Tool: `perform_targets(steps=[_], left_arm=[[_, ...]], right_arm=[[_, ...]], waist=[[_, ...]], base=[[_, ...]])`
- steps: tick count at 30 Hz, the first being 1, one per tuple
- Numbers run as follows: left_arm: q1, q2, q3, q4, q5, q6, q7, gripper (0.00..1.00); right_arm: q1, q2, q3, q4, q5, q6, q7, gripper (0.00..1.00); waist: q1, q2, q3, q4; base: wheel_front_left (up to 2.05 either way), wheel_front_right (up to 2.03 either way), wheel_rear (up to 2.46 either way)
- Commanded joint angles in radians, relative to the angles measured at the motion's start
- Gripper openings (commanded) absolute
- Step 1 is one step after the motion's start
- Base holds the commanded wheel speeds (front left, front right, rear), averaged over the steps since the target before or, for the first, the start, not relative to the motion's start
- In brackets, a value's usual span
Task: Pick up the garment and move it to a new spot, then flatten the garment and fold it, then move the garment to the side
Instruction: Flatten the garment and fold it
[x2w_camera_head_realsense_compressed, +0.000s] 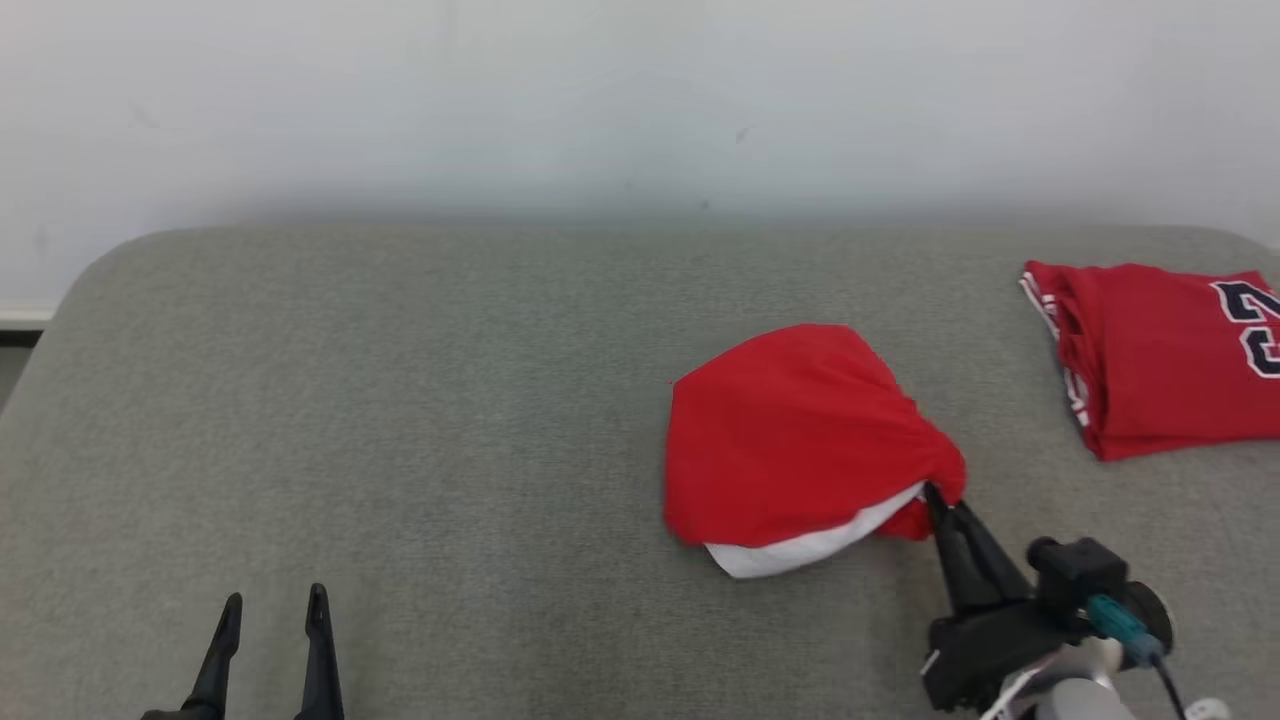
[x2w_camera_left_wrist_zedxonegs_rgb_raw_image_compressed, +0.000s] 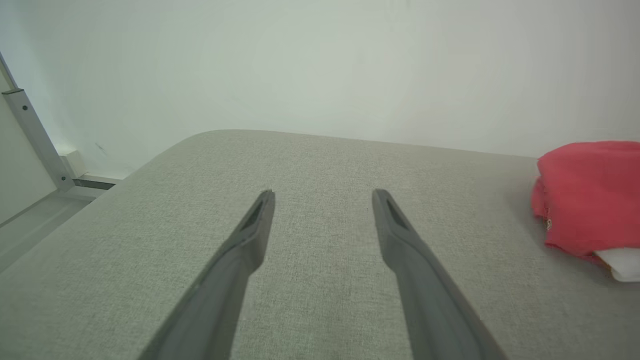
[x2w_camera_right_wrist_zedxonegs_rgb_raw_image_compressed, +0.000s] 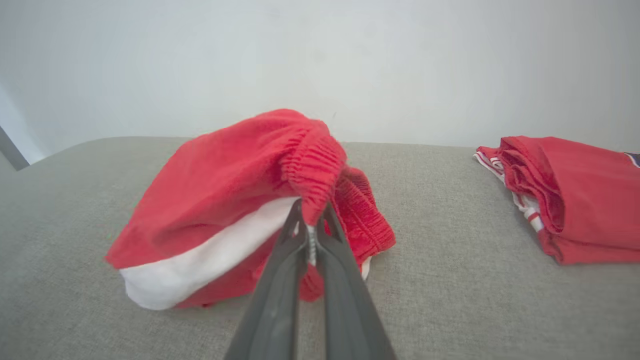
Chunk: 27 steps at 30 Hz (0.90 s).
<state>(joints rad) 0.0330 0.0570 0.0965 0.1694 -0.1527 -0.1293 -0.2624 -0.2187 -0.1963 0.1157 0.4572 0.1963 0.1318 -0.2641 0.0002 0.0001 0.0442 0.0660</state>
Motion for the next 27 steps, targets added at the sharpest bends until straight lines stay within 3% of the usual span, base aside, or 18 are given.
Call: perform_targets(steps=[1, 7, 15, 16, 18, 27], left_arm=[[-0.002, -0.002, -0.001, 0.001, -0.002, -0.001, -0.003, 1.00], [-0.016, -0.004, -0.013, 0.000, -0.002, 0.000, -0.003, 1.00], [-0.023, -0.006, -0.016, -0.001, -0.003, 0.000, -0.003, 1.00], [-0.023, -0.006, -0.017, 0.000, -0.004, 0.000, -0.003, 1.00], [-0.025, -0.006, -0.017, 0.006, -0.006, -0.001, -0.003, 1.00], [-0.020, -0.007, -0.013, 0.011, -0.005, -0.001, -0.003, 1.00]], right_arm=[[0.030, -0.011, -0.015, -0.030, 0.004, -0.003, 0.000, 0.00], [0.131, -0.045, -0.098, -0.134, -0.004, -0.003, 0.000, 0.00], [0.214, -0.037, -0.155, -0.146, 0.004, -0.003, 0.012, 0.00], [0.219, -0.032, -0.155, -0.138, 0.005, -0.003, 0.020, 0.06], [0.219, -0.021, -0.150, -0.136, 0.001, -0.003, 0.022, 1.00], [0.245, -0.006, -0.167, -0.239, -0.018, -0.003, -0.001, 1.00]], waist=[[-0.0002, -0.0001, -0.008, -0.045], [-0.0002, -0.0001, 0.005, -0.090], [-0.0002, -0.0001, 0.019, -0.111], [-0.0002, -0.0001, 0.020, -0.113], [-0.0002, -0.0001, 0.019, -0.116], [-0.0002, -0.0001, 0.005, -0.125]], base=[[0.00, 0.00, 0.00], [0.00, 0.00, 0.00], [0.00, 0.00, 0.00], [0.00, 0.00, 0.00], [0.00, 0.00, 0.00], [0.00, 0.00, 0.00]])
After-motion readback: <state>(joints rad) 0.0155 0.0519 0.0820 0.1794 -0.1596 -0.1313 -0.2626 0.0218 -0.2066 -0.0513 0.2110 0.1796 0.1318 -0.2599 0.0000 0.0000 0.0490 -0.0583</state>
